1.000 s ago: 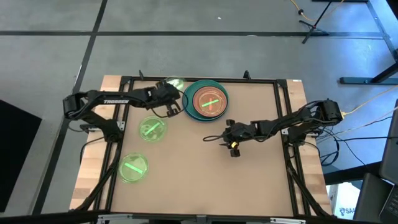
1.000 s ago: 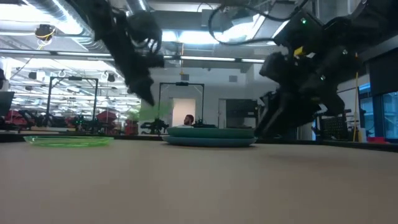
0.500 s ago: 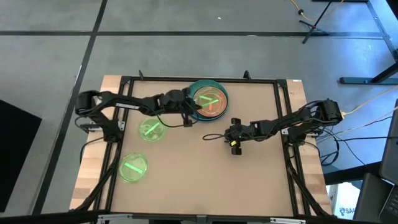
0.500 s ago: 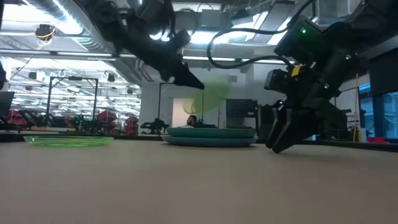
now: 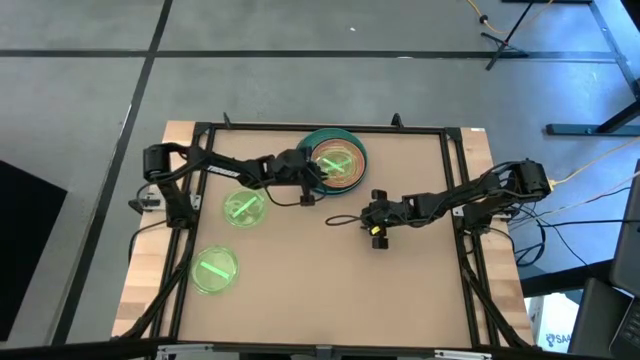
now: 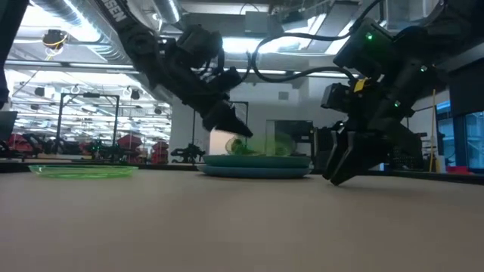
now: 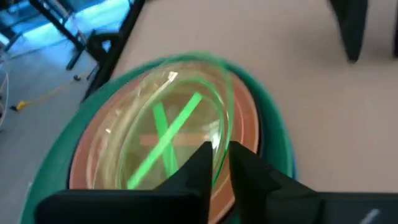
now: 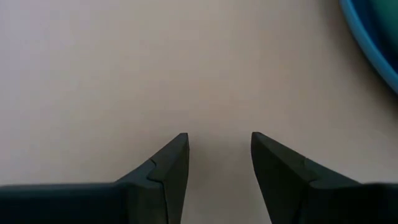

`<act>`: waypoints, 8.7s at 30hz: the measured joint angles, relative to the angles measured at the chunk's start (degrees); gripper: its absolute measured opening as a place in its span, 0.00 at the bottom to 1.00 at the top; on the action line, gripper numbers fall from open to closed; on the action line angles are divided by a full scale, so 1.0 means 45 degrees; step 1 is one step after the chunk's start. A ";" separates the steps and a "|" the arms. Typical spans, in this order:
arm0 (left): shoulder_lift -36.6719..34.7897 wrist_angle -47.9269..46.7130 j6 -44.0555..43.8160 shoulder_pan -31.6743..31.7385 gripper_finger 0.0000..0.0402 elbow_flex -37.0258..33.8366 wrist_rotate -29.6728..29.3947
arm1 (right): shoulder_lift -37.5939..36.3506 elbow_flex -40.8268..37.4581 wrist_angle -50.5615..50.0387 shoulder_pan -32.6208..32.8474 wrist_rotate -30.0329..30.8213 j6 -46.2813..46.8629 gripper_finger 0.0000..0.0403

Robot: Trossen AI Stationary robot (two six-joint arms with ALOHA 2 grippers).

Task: Stack plastic plates
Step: Stack the green transparent plate on top of the green transparent plate

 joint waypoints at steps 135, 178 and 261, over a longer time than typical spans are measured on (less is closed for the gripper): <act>0.0853 0.1903 0.0851 -0.1132 0.15 -0.0498 -0.1672 | 0.0000 0.0389 0.1340 0.3589 0.3558 0.1883 0.41; -0.3806 -1.3805 -2.1229 -1.3161 0.34 -0.0498 0.2025 | -0.0005 0.0393 0.2832 0.3551 0.4221 0.0207 0.41; -0.1760 -0.3345 0.1351 -0.0421 0.00 0.0482 0.0163 | -0.0005 0.0393 0.2808 0.3553 0.4054 0.0921 0.41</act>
